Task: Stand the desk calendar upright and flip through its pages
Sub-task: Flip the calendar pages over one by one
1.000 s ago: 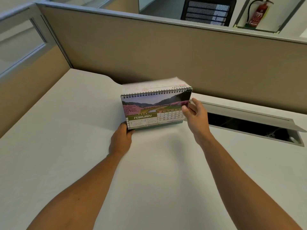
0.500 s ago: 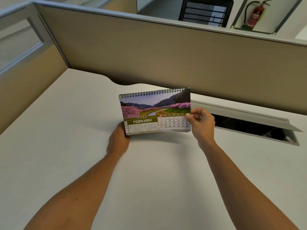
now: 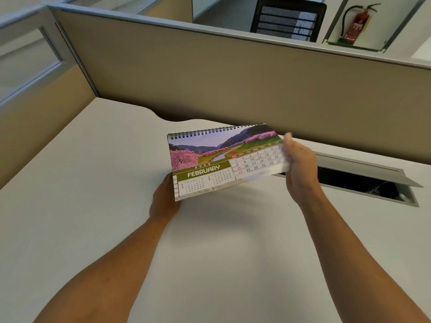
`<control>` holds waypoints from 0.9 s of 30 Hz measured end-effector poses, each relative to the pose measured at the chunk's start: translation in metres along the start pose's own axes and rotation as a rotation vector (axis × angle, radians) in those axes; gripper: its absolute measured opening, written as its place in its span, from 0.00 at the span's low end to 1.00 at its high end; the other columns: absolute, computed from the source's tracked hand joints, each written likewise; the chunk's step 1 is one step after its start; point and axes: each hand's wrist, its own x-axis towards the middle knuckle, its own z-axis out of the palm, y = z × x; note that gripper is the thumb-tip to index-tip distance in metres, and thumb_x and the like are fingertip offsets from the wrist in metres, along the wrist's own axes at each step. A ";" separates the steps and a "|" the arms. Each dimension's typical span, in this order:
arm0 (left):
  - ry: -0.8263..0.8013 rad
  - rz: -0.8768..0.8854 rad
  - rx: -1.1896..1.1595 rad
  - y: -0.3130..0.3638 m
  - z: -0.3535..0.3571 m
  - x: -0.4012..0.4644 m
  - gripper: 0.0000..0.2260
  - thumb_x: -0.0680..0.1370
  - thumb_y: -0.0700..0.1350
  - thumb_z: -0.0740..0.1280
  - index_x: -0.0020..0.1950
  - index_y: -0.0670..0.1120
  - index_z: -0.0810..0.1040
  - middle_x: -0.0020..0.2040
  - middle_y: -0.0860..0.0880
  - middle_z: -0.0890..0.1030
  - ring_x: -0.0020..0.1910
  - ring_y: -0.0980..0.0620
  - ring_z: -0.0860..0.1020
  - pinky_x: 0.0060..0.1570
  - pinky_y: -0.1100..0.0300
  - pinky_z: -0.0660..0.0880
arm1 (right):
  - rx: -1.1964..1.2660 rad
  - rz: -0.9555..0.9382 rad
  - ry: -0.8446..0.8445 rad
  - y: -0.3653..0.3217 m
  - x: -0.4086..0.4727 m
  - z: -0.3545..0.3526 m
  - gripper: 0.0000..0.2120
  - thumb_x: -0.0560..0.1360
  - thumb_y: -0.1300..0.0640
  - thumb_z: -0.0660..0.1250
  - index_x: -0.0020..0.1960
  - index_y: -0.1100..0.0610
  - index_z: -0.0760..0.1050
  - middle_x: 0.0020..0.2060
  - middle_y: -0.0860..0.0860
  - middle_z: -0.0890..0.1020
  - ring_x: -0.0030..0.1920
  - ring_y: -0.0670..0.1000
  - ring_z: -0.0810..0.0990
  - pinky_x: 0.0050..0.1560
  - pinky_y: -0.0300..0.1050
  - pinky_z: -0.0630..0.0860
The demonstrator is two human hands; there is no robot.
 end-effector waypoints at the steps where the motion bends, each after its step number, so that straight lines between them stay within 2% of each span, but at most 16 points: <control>1: 0.004 0.000 0.009 -0.001 0.000 0.001 0.14 0.77 0.42 0.65 0.62 0.42 0.74 0.61 0.39 0.78 0.60 0.37 0.76 0.59 0.42 0.73 | 0.108 0.002 -0.041 -0.008 0.002 0.001 0.27 0.76 0.36 0.59 0.41 0.59 0.81 0.42 0.56 0.85 0.46 0.55 0.83 0.52 0.49 0.76; 3: -0.016 0.063 0.094 -0.004 0.001 0.006 0.15 0.78 0.44 0.63 0.65 0.44 0.72 0.62 0.41 0.78 0.61 0.38 0.75 0.58 0.47 0.72 | 0.269 -0.014 -0.117 -0.021 0.005 0.005 0.37 0.75 0.30 0.46 0.45 0.57 0.82 0.45 0.53 0.85 0.54 0.52 0.81 0.60 0.48 0.72; 4: -0.030 0.093 0.119 -0.005 0.001 0.009 0.15 0.79 0.45 0.63 0.65 0.46 0.71 0.63 0.43 0.77 0.61 0.40 0.76 0.58 0.47 0.73 | 0.247 -0.032 -0.152 -0.026 0.007 0.008 0.41 0.74 0.29 0.40 0.52 0.57 0.82 0.51 0.52 0.85 0.59 0.51 0.80 0.64 0.49 0.70; 5: -0.043 0.097 0.120 -0.005 0.001 0.010 0.15 0.79 0.46 0.63 0.66 0.47 0.70 0.63 0.44 0.77 0.61 0.41 0.76 0.58 0.48 0.74 | 0.155 -0.051 -0.173 -0.030 0.007 0.012 0.45 0.72 0.28 0.36 0.60 0.56 0.80 0.59 0.51 0.83 0.65 0.49 0.77 0.68 0.49 0.68; 7: -0.048 0.076 0.087 -0.004 0.002 0.011 0.16 0.79 0.46 0.63 0.66 0.49 0.70 0.64 0.45 0.78 0.62 0.42 0.76 0.60 0.48 0.74 | -0.104 -0.070 -0.207 -0.036 0.008 0.022 0.48 0.67 0.27 0.35 0.71 0.52 0.72 0.70 0.49 0.74 0.72 0.46 0.68 0.74 0.52 0.59; 9: -0.035 0.066 0.072 -0.004 0.002 0.010 0.16 0.79 0.46 0.64 0.66 0.49 0.70 0.64 0.46 0.78 0.62 0.42 0.76 0.59 0.48 0.74 | -0.283 -0.045 -0.238 -0.043 0.005 0.033 0.46 0.65 0.30 0.35 0.75 0.49 0.66 0.74 0.47 0.69 0.68 0.41 0.65 0.75 0.55 0.52; 10: -0.034 0.069 0.078 -0.004 0.003 0.010 0.16 0.79 0.46 0.64 0.66 0.48 0.70 0.64 0.45 0.78 0.62 0.41 0.76 0.59 0.48 0.74 | -0.329 -0.018 -0.257 -0.044 0.004 0.037 0.45 0.65 0.32 0.36 0.75 0.48 0.64 0.74 0.47 0.69 0.63 0.39 0.65 0.74 0.54 0.54; 11: -0.033 0.070 0.081 -0.005 0.003 0.010 0.16 0.79 0.46 0.64 0.66 0.48 0.70 0.64 0.45 0.78 0.62 0.41 0.76 0.58 0.48 0.74 | -0.367 0.000 -0.280 -0.045 0.003 0.041 0.44 0.66 0.33 0.36 0.76 0.48 0.63 0.72 0.46 0.70 0.58 0.35 0.67 0.72 0.49 0.59; 12: -0.032 0.075 0.083 -0.005 0.003 0.010 0.16 0.79 0.46 0.64 0.66 0.48 0.70 0.64 0.45 0.78 0.62 0.41 0.76 0.58 0.48 0.74 | -0.386 -0.004 -0.299 -0.044 0.002 0.043 0.41 0.68 0.35 0.37 0.76 0.49 0.63 0.69 0.44 0.72 0.52 0.29 0.70 0.66 0.39 0.67; 13: -0.032 0.079 0.083 -0.005 0.004 0.010 0.16 0.79 0.45 0.63 0.66 0.47 0.70 0.64 0.44 0.78 0.62 0.41 0.75 0.58 0.49 0.74 | -0.392 -0.023 -0.305 -0.041 0.003 0.043 0.38 0.72 0.36 0.38 0.75 0.49 0.63 0.65 0.40 0.73 0.48 0.24 0.72 0.57 0.28 0.69; 14: -0.033 0.083 0.083 -0.006 0.004 0.011 0.16 0.79 0.45 0.63 0.66 0.47 0.70 0.64 0.44 0.78 0.62 0.40 0.75 0.58 0.49 0.74 | -0.381 -0.050 -0.296 -0.037 0.005 0.042 0.35 0.75 0.37 0.39 0.75 0.50 0.64 0.63 0.39 0.73 0.49 0.22 0.72 0.52 0.21 0.68; 16: -0.033 0.087 0.083 -0.005 0.005 0.011 0.16 0.79 0.45 0.63 0.66 0.47 0.70 0.64 0.44 0.78 0.62 0.41 0.76 0.57 0.49 0.74 | -0.353 -0.098 -0.211 -0.021 0.014 0.037 0.30 0.78 0.37 0.44 0.74 0.48 0.66 0.73 0.44 0.68 0.65 0.28 0.65 0.61 0.24 0.60; 18: -0.031 0.083 0.087 -0.005 0.004 0.011 0.16 0.79 0.45 0.64 0.66 0.47 0.70 0.64 0.44 0.78 0.62 0.41 0.76 0.58 0.50 0.74 | -0.291 -0.098 -0.090 -0.003 0.022 0.034 0.27 0.80 0.38 0.49 0.75 0.48 0.64 0.77 0.48 0.62 0.73 0.40 0.60 0.65 0.29 0.62; 21: -0.030 0.080 0.093 -0.005 0.004 0.011 0.16 0.79 0.46 0.64 0.66 0.47 0.70 0.63 0.44 0.78 0.61 0.41 0.76 0.58 0.49 0.74 | -0.194 0.013 0.030 0.023 0.025 0.028 0.25 0.81 0.41 0.54 0.74 0.50 0.66 0.67 0.49 0.76 0.66 0.46 0.75 0.63 0.44 0.75; 23: -0.031 0.075 0.095 -0.004 0.003 0.011 0.16 0.79 0.46 0.64 0.66 0.47 0.70 0.63 0.44 0.78 0.61 0.41 0.76 0.57 0.49 0.74 | -0.235 0.086 0.079 0.035 0.024 0.026 0.23 0.80 0.45 0.59 0.72 0.52 0.66 0.66 0.53 0.77 0.65 0.52 0.76 0.64 0.54 0.76; 27: -0.029 0.068 0.094 -0.003 0.004 0.010 0.16 0.79 0.46 0.64 0.66 0.46 0.71 0.63 0.44 0.78 0.61 0.41 0.76 0.57 0.50 0.75 | -0.304 0.091 0.138 0.041 0.017 0.025 0.19 0.77 0.56 0.67 0.68 0.57 0.72 0.58 0.51 0.81 0.59 0.51 0.79 0.61 0.53 0.78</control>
